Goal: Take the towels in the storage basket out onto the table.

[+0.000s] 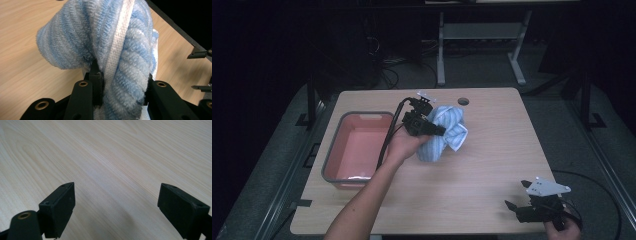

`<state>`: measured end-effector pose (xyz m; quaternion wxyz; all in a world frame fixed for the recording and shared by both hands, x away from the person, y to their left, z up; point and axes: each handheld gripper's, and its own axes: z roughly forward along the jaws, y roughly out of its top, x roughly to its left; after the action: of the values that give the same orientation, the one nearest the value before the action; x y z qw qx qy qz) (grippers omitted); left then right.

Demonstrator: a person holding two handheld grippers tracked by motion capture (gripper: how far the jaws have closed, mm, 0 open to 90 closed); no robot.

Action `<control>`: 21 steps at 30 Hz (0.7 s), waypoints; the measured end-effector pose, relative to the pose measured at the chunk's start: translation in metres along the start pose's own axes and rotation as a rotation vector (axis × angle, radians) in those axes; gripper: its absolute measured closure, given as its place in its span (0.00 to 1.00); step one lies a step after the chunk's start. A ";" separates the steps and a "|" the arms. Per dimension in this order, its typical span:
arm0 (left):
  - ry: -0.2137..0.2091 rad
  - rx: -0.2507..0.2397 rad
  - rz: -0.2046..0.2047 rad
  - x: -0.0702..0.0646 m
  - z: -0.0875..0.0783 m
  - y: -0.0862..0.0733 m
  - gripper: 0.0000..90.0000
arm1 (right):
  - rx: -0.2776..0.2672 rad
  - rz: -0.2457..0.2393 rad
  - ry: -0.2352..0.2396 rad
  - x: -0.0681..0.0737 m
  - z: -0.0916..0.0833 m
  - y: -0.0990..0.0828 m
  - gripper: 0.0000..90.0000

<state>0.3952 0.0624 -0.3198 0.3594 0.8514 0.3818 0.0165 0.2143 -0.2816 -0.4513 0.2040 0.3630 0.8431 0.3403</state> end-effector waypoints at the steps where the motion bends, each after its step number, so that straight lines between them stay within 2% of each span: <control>1: -0.004 0.010 0.005 0.000 0.003 0.001 0.74 | 0.000 0.001 -0.001 0.000 0.000 0.000 0.15; 2: -0.010 0.005 -0.007 -0.001 0.010 0.002 0.74 | 0.000 0.007 0.003 0.000 0.000 0.000 0.15; 4: -0.014 0.009 -0.006 -0.001 0.013 0.002 0.74 | 0.000 0.009 0.005 0.000 0.001 0.000 0.15; 5: -0.020 0.011 -0.011 -0.002 0.017 0.002 0.74 | 0.002 -0.003 0.004 -0.001 0.001 -0.001 0.15; 8: -0.033 0.016 -0.023 -0.003 0.029 0.001 0.74 | 0.000 0.005 0.004 -0.001 0.001 0.000 0.15; 12: -0.032 0.041 -0.009 -0.004 0.041 0.001 0.74 | -0.011 0.010 0.006 -0.001 0.001 0.000 0.15; 15: -0.038 0.034 -0.036 -0.007 0.049 0.000 0.74 | -0.012 0.006 0.006 -0.001 0.001 0.000 0.15; 20: -0.041 0.055 -0.027 -0.005 0.057 0.000 0.74 | -0.004 0.009 0.007 0.000 0.001 0.000 0.15; 21: -0.040 0.054 -0.038 -0.006 0.061 0.000 0.74 | -0.005 0.004 0.007 0.000 0.002 0.000 0.15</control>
<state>0.4096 0.0222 -0.3641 0.3442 0.8535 0.3909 -0.0176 0.2153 -0.2810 -0.4522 0.2012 0.3631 0.8422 0.3440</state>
